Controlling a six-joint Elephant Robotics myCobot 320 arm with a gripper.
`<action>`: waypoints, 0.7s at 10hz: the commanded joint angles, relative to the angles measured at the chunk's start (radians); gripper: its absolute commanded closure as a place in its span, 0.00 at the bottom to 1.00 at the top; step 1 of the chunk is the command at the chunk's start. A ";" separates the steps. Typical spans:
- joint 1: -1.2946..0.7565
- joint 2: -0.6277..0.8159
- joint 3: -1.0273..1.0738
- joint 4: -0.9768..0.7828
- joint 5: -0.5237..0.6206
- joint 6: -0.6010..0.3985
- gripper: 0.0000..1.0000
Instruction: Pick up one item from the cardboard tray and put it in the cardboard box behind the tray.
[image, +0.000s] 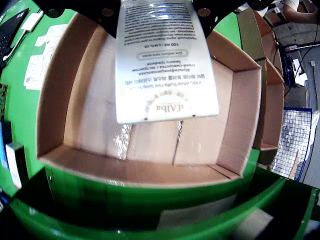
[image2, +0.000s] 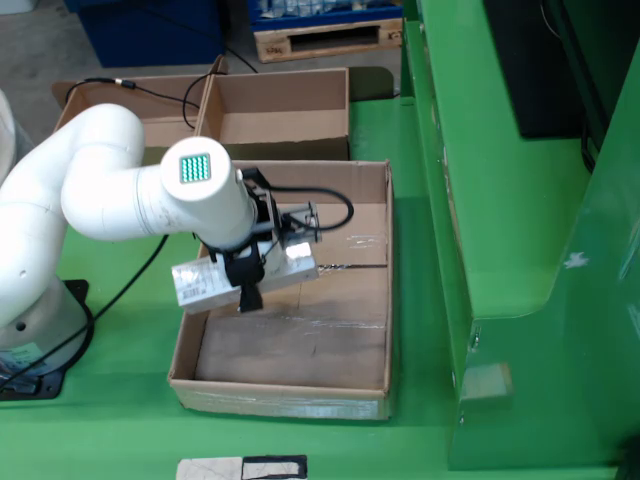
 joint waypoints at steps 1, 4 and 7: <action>0.017 0.112 0.026 0.113 0.026 0.051 1.00; 0.023 0.158 0.026 0.146 0.019 0.088 1.00; 0.023 0.216 0.026 0.201 0.015 0.121 1.00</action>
